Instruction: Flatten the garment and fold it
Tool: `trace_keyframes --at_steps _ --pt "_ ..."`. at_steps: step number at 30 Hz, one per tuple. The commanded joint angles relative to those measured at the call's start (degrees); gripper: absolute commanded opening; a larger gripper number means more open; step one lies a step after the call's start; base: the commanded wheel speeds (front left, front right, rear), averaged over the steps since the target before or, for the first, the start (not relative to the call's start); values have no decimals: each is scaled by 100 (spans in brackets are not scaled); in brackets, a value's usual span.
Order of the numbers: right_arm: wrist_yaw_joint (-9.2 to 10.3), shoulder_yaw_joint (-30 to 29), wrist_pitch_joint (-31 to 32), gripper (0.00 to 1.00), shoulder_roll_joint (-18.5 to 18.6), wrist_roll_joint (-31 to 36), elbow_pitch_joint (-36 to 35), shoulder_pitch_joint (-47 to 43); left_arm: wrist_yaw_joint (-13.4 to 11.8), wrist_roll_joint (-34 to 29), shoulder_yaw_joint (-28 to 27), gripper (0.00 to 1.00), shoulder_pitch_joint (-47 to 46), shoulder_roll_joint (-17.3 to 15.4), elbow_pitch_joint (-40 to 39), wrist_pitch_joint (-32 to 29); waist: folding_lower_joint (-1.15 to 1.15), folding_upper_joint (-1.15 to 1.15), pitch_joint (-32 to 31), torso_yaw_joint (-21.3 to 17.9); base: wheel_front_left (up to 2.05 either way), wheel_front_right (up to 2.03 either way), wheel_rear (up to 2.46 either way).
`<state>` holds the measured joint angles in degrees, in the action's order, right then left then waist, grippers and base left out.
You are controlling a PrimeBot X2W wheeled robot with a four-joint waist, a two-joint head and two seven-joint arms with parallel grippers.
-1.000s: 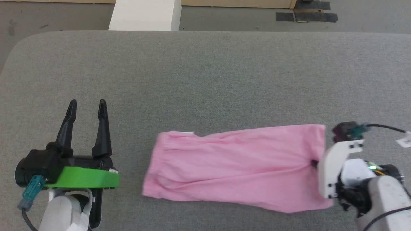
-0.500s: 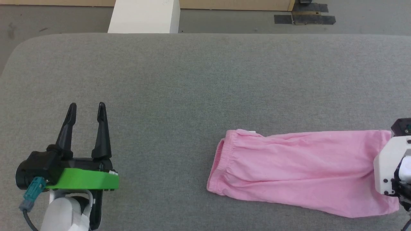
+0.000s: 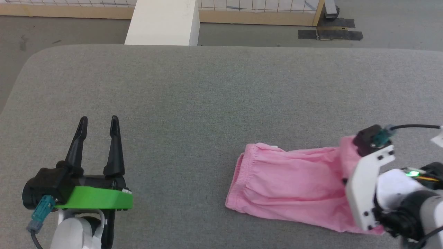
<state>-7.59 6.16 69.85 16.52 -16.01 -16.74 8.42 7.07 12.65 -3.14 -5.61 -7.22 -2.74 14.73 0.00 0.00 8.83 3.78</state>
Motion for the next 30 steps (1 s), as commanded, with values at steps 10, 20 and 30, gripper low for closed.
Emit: trace_keyframes --at_steps 10,20,30 --pt "10 857 -629 0 -945 -204 837 619 40 3 136 100 96 11 -11 27 0 0 77 185 0 0 0" --pt "10 1451 -1240 0 -1277 -295 2131 1236 41 66 262 100 24 -14 83 27 0 0 148 413 0 0 0" --pt "10 2145 -2059 100 -1359 -367 2617 1765 41 126 171 100 31 -36 97 27 0 0 205 387 0 0 0"
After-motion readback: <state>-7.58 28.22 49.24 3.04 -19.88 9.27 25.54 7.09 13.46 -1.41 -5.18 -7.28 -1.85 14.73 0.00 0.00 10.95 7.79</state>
